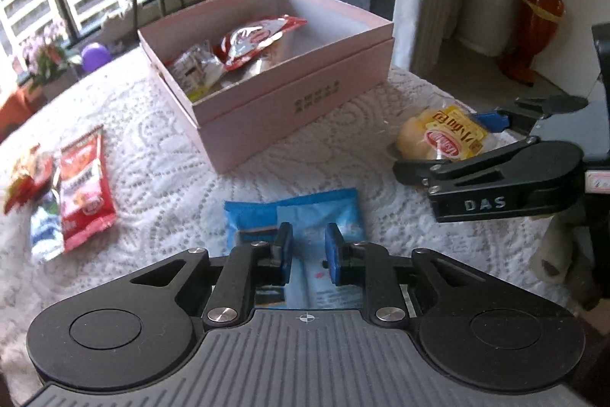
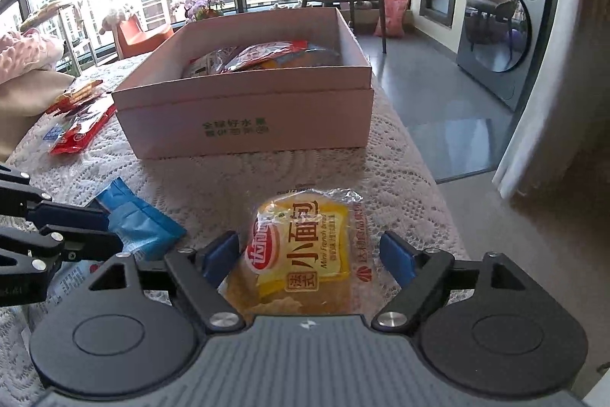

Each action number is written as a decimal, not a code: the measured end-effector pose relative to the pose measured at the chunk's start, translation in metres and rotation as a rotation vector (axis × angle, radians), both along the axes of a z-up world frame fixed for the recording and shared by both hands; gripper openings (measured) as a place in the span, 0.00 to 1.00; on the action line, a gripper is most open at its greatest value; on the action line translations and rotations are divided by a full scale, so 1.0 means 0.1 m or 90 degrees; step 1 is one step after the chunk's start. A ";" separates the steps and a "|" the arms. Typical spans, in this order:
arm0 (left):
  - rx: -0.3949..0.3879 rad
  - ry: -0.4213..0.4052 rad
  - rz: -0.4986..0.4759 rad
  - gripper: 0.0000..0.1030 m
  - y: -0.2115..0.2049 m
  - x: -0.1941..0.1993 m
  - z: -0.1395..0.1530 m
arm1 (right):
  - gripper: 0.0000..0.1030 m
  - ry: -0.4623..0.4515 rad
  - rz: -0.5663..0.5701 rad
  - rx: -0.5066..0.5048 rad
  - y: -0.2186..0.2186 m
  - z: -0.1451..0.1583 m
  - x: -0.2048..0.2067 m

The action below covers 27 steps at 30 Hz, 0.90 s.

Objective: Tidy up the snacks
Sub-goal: 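Keep holding the bread packet in the right tool while the left tool holds the blue packet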

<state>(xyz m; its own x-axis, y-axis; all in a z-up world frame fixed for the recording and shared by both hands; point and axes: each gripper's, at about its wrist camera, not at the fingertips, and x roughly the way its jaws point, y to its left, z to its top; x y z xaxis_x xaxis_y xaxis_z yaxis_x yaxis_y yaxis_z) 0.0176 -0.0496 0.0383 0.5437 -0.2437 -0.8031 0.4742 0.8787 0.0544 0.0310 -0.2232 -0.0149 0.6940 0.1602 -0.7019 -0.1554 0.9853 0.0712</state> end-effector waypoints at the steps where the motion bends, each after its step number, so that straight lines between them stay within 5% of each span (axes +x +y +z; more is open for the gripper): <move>1: 0.012 -0.010 0.004 0.25 0.01 0.01 0.00 | 0.79 0.000 0.000 0.000 0.00 0.00 0.00; 8: -0.041 -0.001 0.016 0.25 0.09 -0.03 0.14 | 0.79 0.001 -0.003 0.005 -0.02 0.02 -0.01; 13: 0.005 0.020 -0.028 0.29 -0.16 -0.07 0.01 | 0.79 -0.014 -0.015 0.027 -0.11 0.15 -0.04; 17: -0.010 0.044 -0.038 0.45 -0.24 -0.03 0.02 | 0.79 -0.034 -0.021 0.018 -0.16 0.24 -0.09; 24: -0.031 0.054 -0.038 0.49 -0.22 0.03 0.04 | 0.79 -0.017 -0.028 0.036 -0.21 0.19 -0.04; 27: -0.007 0.017 -0.004 0.45 -0.08 0.00 0.12 | 0.79 -0.014 -0.030 0.039 -0.21 0.18 -0.04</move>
<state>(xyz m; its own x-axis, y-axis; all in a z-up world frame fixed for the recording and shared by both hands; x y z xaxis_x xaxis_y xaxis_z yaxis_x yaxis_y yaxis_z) 0.0178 -0.0577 0.0501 0.5200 -0.2566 -0.8147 0.4810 0.8762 0.0311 0.0267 -0.2440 0.0031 0.7166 0.1689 -0.6768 -0.1109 0.9855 0.1286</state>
